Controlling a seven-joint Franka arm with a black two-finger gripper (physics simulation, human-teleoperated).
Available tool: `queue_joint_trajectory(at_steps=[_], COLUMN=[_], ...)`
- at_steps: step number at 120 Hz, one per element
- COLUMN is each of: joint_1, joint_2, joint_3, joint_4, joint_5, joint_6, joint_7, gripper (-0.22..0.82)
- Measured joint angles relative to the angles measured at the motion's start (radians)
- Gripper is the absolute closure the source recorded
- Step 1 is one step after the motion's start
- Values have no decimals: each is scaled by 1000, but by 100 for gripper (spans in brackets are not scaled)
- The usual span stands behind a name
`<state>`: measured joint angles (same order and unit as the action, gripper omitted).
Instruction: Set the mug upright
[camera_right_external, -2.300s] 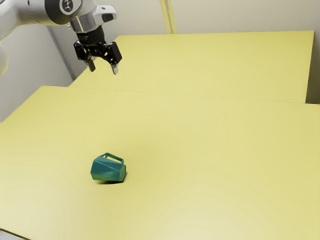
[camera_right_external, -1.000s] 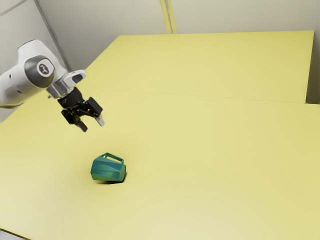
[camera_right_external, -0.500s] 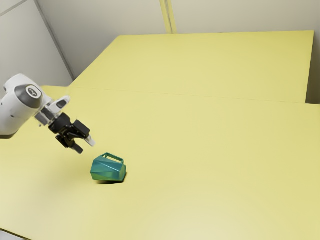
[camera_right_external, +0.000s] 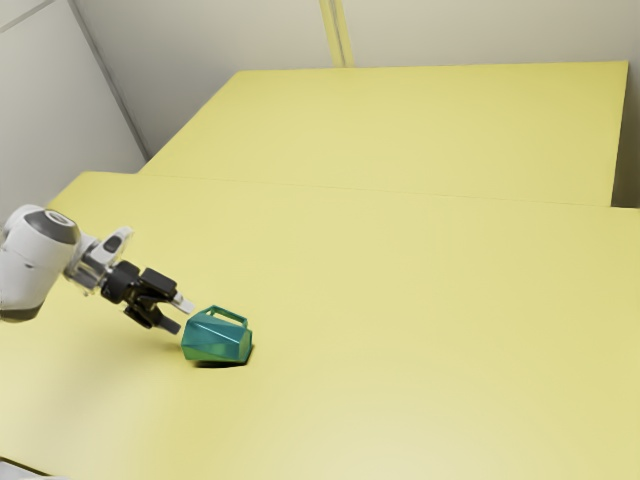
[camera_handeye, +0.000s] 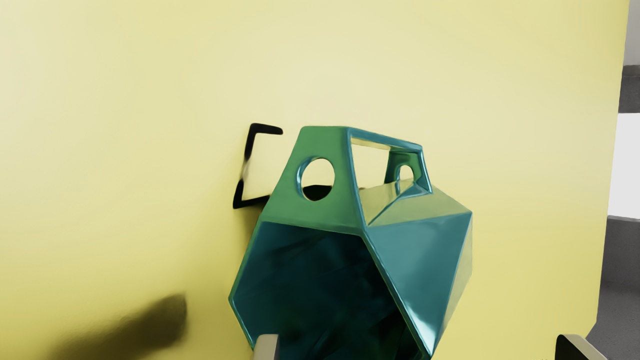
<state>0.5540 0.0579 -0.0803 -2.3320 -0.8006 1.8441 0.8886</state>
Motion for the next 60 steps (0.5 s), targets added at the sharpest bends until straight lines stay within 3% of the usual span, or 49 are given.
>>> queue_joint_trajectory(at_steps=[35,60], joint_1=[-32,-29], joint_2=[39,42], joint_3=[-6,-6], joint_4=[-9,-15], joint_5=[-66,-86], joint_6=[-28,-41], joint_7=[78,119], gripper=[3,30])
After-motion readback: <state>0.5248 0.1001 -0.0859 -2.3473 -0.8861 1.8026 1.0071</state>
